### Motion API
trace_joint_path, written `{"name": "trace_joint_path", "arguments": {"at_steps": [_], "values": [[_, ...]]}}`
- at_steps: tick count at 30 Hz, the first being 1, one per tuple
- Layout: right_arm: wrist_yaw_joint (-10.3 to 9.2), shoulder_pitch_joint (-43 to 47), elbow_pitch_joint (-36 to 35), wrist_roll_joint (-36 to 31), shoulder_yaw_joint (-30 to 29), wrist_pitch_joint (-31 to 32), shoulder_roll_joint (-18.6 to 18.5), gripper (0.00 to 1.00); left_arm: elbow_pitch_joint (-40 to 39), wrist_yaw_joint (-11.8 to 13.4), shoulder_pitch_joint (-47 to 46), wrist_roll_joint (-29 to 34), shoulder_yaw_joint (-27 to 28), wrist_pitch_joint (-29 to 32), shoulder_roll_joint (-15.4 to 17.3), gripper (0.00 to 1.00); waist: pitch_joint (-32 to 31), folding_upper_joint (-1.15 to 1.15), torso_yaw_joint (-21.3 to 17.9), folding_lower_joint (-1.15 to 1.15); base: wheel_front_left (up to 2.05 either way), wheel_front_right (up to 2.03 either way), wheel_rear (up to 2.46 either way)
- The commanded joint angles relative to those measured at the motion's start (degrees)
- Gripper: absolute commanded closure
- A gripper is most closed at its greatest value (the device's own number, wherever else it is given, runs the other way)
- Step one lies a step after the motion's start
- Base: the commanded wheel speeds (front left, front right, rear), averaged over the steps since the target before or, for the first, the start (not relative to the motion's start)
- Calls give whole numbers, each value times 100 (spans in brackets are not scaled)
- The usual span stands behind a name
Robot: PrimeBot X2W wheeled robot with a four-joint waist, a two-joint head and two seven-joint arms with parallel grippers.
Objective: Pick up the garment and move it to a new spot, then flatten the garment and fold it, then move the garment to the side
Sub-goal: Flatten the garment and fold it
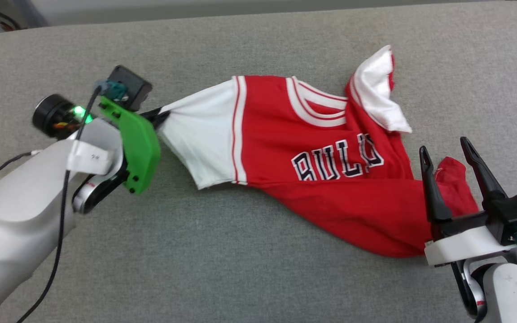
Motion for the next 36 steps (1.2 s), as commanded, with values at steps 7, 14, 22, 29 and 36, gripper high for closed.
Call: {"name": "trace_joint_path", "arguments": {"at_steps": [7, 14, 22, 29, 36], "values": [[-4, 175, 57, -81, -70, -35, -51, 0, -244, 689, 1187, -581, 195, -192, 811, 100, -255, 0, 266, 0, 0, 0, 0], [-4, 238, 151, -110, -145, -35, -84, 0, 181, 820, 2041, -1103, 198, -344, 875, 100, -312, 0, 290, 0, 0, 0, 0], [-4, 166, 120, -80, -232, -35, -260, 0, 404, 1126, 2292, -980, 350, -1338, 431, 0, -583, 0, 402, 0, 0, 0, 0], [-4, -311, 17, -38, -156, -35, -792, 0, 141, 2011, 2482, -407, 678, -2521, 118, 0, -787, 0, 651, 0, 0, 0, 0], [-4, -1300, -53, 239, 389, 350, -1535, 0, -943, 2982, 3198, 760, 2074, -2603, -229, 0, -781, 0, 939, 0, 0, 0, 0]]}}
